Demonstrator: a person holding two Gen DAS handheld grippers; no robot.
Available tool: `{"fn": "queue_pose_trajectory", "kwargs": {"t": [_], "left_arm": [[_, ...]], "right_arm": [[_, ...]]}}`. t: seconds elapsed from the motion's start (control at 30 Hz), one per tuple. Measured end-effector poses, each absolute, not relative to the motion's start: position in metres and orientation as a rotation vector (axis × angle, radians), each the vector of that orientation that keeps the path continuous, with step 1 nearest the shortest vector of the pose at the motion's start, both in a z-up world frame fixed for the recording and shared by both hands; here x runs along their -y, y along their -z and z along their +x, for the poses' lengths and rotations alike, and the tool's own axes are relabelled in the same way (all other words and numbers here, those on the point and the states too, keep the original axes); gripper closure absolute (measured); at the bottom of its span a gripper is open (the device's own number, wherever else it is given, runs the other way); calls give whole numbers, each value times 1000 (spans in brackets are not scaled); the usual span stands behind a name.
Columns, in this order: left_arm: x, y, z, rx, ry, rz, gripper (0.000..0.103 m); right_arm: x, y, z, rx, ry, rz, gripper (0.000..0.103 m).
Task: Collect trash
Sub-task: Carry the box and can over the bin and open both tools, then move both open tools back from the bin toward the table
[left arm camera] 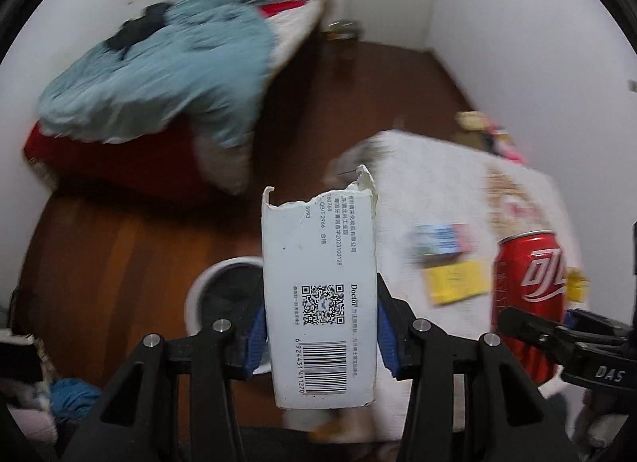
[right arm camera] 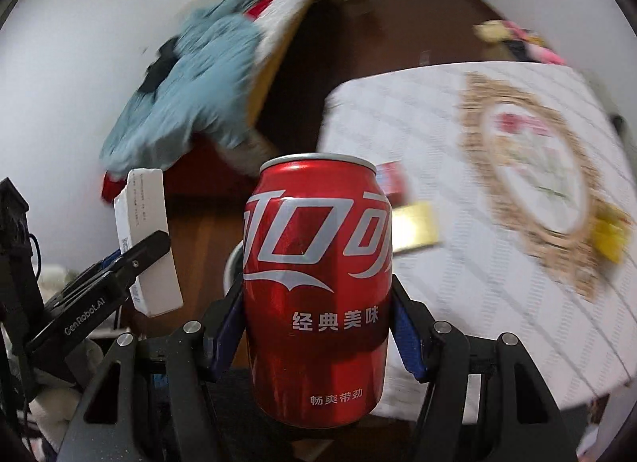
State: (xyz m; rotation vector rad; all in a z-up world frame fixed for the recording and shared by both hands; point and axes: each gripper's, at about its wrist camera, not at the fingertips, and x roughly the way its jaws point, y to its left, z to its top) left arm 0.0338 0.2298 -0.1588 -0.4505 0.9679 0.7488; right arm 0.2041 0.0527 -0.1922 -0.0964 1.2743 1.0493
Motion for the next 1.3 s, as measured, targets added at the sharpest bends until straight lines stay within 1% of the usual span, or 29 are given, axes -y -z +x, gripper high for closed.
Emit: {"fn": "queue_pose_trajectory", "kwargs": {"t": [0.1,0.2,0.3,0.43,0.5,0.63,0.67,0.7,0.73,0.77,0.8,0.83,0.87,0.9,0.97,1.1,1.3], "left_arm": [[-276,196,5,-1037,-810,-502,60],[-322,241,-19,-1104,-833,-603,60],[-357,284,-35,-1147,-828,-710,60],[-388,329,-40,-1199,-799,-817,59],[-400,354,-41,-1229,-759,-878,57],[-412,381,-43,-1279,-765,-906,57],[-415,386,-44,-1281,-775,-922,53],[-418,390,-48,-1274,-786,-935,40],[-420,392,-52,-1267,-810,-942,31],[-423,392,-55,-1258,-825,-947,17],[-424,392,-60,-1240,-843,-952,13],[-424,392,-64,-1237,-865,-950,12],[-424,392,-70,-1241,-889,-945,9],[-423,390,-75,-1235,-908,-937,6],[-418,387,-80,-1216,-946,-903,5],[-410,387,-90,-1233,-1009,-859,3],[-390,381,-96,-1272,-1027,-809,3]], "right_arm": [[-116,217,177,-1320,-1089,-161,36],[-181,258,154,-1386,-1090,-236,36],[-222,301,142,-1462,-1076,-279,36],[-271,358,127,-1539,-1035,-356,36],[-288,380,125,-1559,-1011,-388,36],[-317,424,120,-1577,-976,-479,35],[-322,431,121,-1580,-966,-496,35],[-329,440,120,-1584,-957,-512,35],[-335,449,121,-1594,-954,-532,35],[-340,456,121,-1605,-954,-546,30],[-343,461,120,-1610,-956,-558,21],[-347,462,119,-1599,-956,-568,2],[-347,462,117,-1588,-966,-575,0],[-347,461,115,-1575,-973,-590,0],[-347,458,112,-1553,-979,-606,0],[-344,456,104,-1523,-956,-666,0],[-326,449,93,-1503,-908,-730,0]]}}
